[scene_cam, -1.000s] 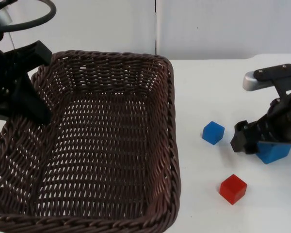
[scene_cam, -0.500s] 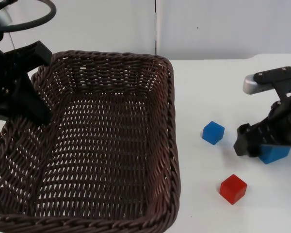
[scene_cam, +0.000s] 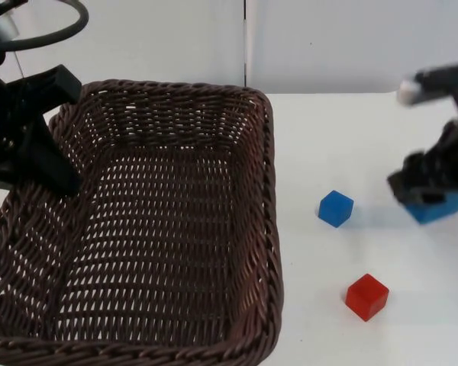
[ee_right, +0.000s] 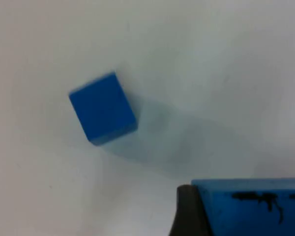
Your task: Pick up the basket with the left hand and place the largest block into the basket with the right hand.
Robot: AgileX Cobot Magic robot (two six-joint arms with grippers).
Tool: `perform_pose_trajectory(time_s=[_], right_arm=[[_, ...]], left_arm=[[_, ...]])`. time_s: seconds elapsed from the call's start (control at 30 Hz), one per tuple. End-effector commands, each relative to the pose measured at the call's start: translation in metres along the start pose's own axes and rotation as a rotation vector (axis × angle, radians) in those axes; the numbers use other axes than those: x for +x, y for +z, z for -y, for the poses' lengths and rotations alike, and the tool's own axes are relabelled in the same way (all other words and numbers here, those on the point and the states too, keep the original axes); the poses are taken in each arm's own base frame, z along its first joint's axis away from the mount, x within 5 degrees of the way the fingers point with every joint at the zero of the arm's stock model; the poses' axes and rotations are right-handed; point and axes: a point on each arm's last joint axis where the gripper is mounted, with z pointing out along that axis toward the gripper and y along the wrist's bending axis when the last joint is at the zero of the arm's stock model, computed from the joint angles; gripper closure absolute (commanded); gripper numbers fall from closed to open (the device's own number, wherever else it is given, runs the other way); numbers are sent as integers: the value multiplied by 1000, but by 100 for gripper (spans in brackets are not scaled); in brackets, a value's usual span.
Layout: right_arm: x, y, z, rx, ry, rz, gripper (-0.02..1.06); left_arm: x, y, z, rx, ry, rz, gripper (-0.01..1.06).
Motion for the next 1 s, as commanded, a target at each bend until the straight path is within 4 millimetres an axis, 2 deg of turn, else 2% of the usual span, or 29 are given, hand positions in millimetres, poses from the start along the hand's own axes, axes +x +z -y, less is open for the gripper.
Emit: perform_pose_trajectory(time_s=[0.0,0.03,0.07,0.23,0.27,0.4,0.43,0.5,0.67,0.97], right_arm=[[-12,-25,0,4,-6,50,105],[-17,-38,0,7,-6,78,105],[-17,-38,0,7,-6,78,105],[-33,-103,2,19,-3,197,105],[-33,-103,2,19,-3,197,105],[-35,-143,3,26,0,263,105],[-35,-143,3,26,0,263,105],[-35,-159,4,28,1,294,105],[-35,-172,4,30,2,331,105],[-35,-172,4,30,2,329,105]], left_arm=[[0,-5,2,12,-7,22,105],[0,-5,2,12,-7,22,105],[0,-5,2,12,-7,22,105],[0,-5,2,12,-7,22,105],[0,-5,2,12,-7,22,105],[0,-5,2,11,-7,24,105],[0,-5,2,11,-7,24,105],[0,-5,2,12,-9,26,105],[-1,-5,2,12,-10,30,105],[-1,-5,2,12,-10,30,105]])
